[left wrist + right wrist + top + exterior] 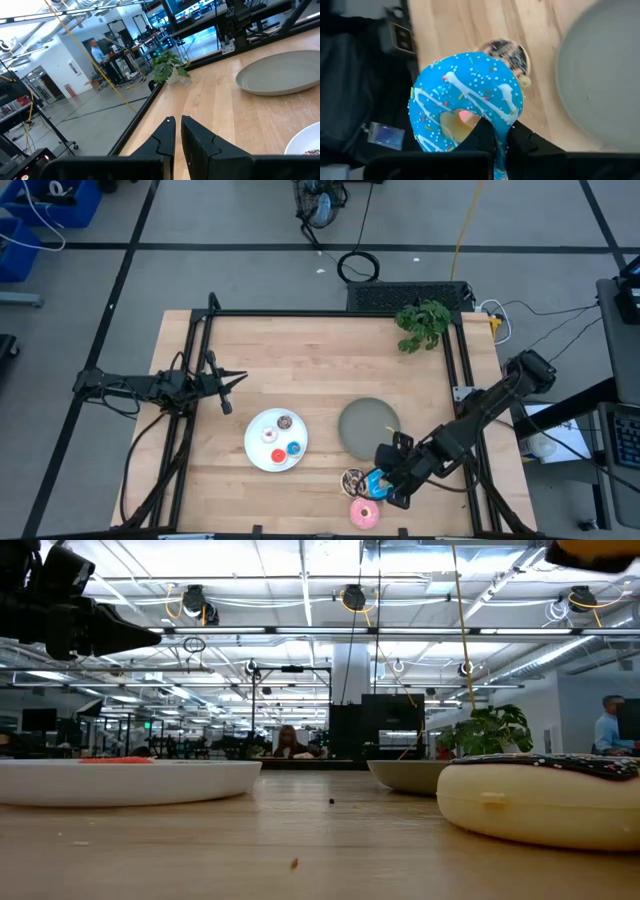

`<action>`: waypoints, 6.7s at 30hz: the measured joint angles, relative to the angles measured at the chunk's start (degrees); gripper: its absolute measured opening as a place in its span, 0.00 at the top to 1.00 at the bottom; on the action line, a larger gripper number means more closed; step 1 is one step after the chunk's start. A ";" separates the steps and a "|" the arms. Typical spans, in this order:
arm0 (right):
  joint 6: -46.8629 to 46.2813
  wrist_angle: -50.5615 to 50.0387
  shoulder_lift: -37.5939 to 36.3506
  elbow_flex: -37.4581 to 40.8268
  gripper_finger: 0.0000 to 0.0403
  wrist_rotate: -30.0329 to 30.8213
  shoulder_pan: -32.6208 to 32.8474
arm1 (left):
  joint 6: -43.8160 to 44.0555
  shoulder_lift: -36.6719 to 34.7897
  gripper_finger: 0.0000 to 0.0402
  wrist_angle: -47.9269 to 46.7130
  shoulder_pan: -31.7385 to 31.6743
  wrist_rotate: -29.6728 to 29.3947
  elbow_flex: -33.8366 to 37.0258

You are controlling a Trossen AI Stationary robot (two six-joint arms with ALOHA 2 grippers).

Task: Pick & Place donuts
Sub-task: Put the large blue donut on the gray plate, then put the large black donut on the gray plate

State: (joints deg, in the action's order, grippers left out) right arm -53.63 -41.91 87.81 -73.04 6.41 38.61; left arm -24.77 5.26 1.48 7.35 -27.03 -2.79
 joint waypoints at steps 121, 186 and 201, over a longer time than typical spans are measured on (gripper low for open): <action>26.16 10.62 1.92 3.18 0.90 -2.02 -8.45 | 2.80 0.00 0.91 0.02 0.00 0.04 0.00; 33.87 -13.79 30.14 -25.48 0.75 -9.33 -11.94 | 2.73 -0.01 0.91 -0.98 0.01 0.02 0.00; 39.33 -9.74 30.14 -24.38 0.55 -5.47 -12.33 | 2.73 0.00 0.91 -1.77 0.02 0.00 0.00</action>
State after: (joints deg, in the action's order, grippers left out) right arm -14.30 -51.65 117.95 -97.42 0.94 26.28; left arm -22.04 5.26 -0.30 7.38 -27.03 -2.79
